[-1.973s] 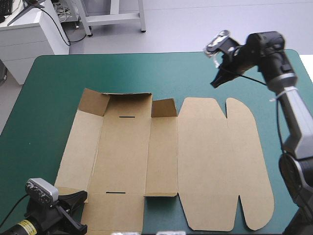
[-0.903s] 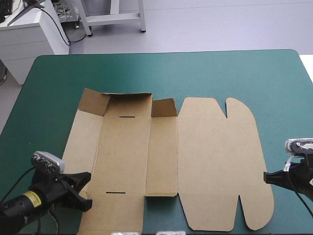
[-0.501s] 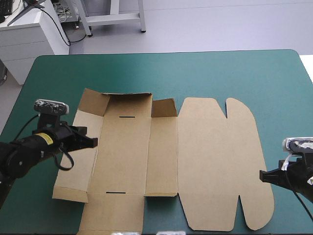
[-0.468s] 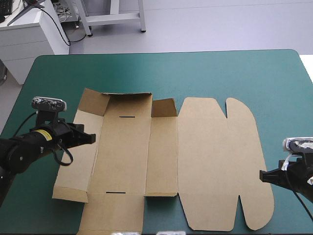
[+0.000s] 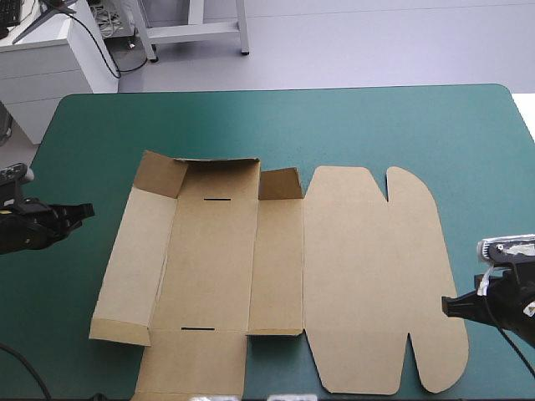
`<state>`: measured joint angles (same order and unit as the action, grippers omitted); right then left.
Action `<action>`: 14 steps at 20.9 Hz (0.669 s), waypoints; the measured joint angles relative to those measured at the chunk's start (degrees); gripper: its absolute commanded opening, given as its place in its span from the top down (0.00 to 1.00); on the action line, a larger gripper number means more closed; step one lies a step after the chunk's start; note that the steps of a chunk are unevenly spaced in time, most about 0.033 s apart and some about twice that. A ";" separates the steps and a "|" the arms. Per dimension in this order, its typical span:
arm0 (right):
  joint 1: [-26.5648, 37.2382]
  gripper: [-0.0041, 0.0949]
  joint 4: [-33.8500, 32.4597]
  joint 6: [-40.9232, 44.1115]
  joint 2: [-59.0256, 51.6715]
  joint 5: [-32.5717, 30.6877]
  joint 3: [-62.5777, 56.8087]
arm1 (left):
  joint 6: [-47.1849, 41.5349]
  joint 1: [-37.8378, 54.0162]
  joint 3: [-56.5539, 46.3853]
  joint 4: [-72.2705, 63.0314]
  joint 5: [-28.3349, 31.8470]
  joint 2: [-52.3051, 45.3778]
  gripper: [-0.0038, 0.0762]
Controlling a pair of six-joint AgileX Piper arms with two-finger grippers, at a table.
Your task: Fold the box
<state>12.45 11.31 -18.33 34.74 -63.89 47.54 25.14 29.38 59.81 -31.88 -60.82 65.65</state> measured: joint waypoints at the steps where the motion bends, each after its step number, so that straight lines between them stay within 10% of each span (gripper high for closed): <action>1: -0.78 0.98 0.00 -0.07 0.00 -0.26 0.00 | 1.58 1.75 0.00 -1.11 -1.08 0.59 0.96; 9: -3.07 0.98 0.00 -0.21 0.00 -0.82 0.00 | 6.70 6.60 0.00 -3.44 -5.84 2.37 0.93; 14: -3.07 0.98 0.00 -0.21 0.00 -0.82 0.00 | 10.60 6.77 0.00 -3.64 -7.92 2.37 0.48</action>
<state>9.38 11.31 -18.54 34.74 -64.71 47.54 35.74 36.15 59.81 -35.52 -68.74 68.02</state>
